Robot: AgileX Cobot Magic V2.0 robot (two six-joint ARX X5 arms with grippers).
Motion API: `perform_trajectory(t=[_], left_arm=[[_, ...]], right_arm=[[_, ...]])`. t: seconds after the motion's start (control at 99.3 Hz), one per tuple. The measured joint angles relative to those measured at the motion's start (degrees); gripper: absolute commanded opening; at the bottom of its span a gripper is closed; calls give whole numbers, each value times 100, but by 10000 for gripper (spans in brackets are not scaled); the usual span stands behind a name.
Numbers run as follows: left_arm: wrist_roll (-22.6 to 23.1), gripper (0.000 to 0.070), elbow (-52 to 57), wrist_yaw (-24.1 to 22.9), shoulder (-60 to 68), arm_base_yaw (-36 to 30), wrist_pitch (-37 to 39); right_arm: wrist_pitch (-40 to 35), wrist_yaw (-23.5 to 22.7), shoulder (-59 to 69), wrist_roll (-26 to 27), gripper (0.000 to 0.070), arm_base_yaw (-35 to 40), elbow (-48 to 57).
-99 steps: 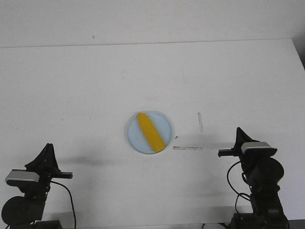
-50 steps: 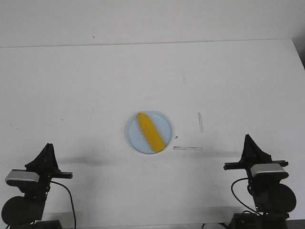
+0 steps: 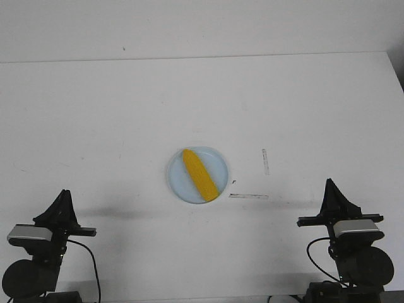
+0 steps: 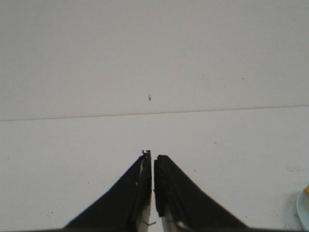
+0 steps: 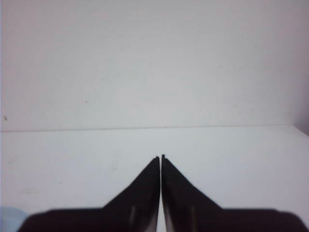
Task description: Place corn on plate with both arms
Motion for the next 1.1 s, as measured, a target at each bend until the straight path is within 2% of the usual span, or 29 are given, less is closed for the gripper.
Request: perform_trajectory(t=[0.413,0.594,0.967,1.098], left_arm=[[-4,1,-33,-22,-155,-2,-85],[-155,1,-378,-721,-516,-184,-46],[-175,1,-1189,-726,-678,-188,50],[-186,1,-1561,-721,-678,-205,455]], right_arm=[[0,0,-2,0,1,0,-2],[2,0,-2,0,1,0,-2],[0,0,-2,0,1,-4,-2],[0,0,-2,0,1,-4,-2]])
